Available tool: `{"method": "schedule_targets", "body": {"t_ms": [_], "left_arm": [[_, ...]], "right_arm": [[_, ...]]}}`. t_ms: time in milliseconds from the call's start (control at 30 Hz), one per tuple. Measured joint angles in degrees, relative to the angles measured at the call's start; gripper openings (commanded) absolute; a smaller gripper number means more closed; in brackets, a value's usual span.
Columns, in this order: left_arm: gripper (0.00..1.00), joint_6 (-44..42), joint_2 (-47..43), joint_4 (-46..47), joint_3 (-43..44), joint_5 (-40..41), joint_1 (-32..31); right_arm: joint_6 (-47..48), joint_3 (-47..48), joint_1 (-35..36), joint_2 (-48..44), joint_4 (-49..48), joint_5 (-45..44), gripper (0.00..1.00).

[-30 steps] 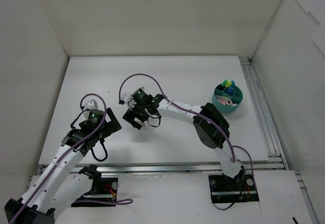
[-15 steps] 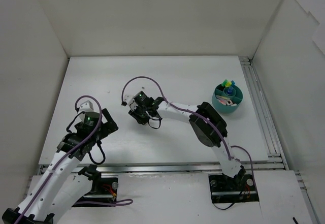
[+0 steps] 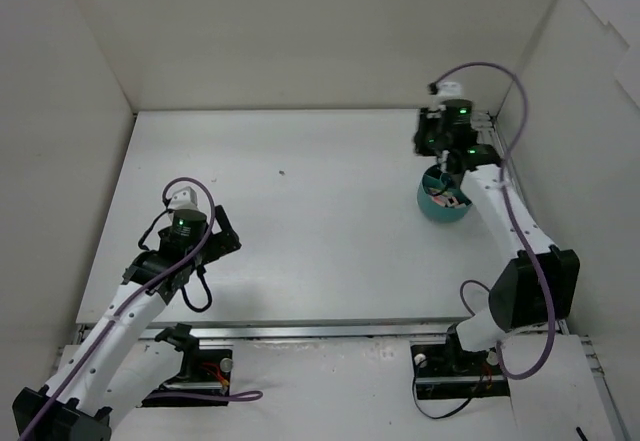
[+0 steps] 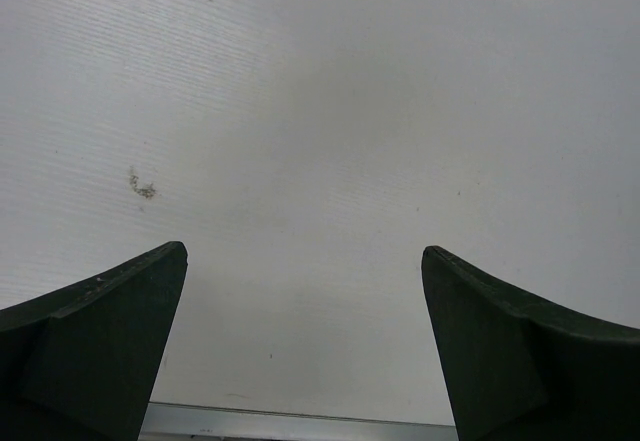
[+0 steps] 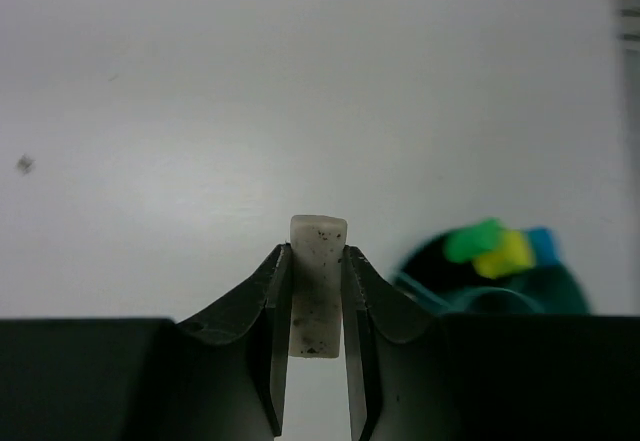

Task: Sort the stationery into containers
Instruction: Place the stationery in the storage box.

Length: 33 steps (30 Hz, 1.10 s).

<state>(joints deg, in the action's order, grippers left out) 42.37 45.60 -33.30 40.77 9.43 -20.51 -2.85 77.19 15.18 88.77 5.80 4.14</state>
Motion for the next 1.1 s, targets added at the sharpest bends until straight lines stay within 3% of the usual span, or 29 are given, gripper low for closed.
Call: {"method": "schedule_targets", "body": {"t_ms": [133, 233, 333, 600, 833, 867, 900, 1000, 1100], "left_arm": [[1.0, -2.27, 1.68, 2.89, 0.02, -1.09, 0.5], [1.0, -3.87, 3.04, 4.96, 0.15, -1.99, 1.11], [1.0, -5.35, 5.16, 6.91, 0.74, -3.13, 1.6], [1.0, -6.84, 10.91, 10.56, 2.6, -5.42, 1.95], [1.0, -6.82, 11.93, 11.21, 2.6, -6.67, 2.25], [0.99, -6.82, 11.93, 11.3, 2.6, -6.71, 2.25], [0.99, -6.82, 11.93, 11.3, 2.6, -6.73, 2.25], [1.0, -6.82, 11.91, 11.32, 2.6, -6.84, 2.25], [0.99, -6.84, 11.87, 11.32, 2.6, -6.99, 2.25]], "right_arm": [[-2.82, -0.7, -17.57, -3.76, 1.29, -0.94, 0.0], [-3.08, -0.72, -25.18, -2.32, 4.42, -0.11, 0.0], [-2.49, -0.72, -28.7, 0.85, 6.93, 1.51, 0.0], [-0.28, -0.68, -29.38, 8.33, 10.01, 4.87, 0.03], [0.04, -0.52, -29.4, 10.27, 10.1, 5.11, 0.21], [0.04, -0.37, -29.38, 10.51, 10.08, 5.09, 0.26], [0.04, -0.26, -29.38, 10.73, 10.08, 5.09, 0.38], [0.33, 0.2, -29.4, 11.54, 9.94, 4.81, 0.54], [0.68, 0.28, -29.53, 11.96, 9.9, 4.79, 0.56]]}}
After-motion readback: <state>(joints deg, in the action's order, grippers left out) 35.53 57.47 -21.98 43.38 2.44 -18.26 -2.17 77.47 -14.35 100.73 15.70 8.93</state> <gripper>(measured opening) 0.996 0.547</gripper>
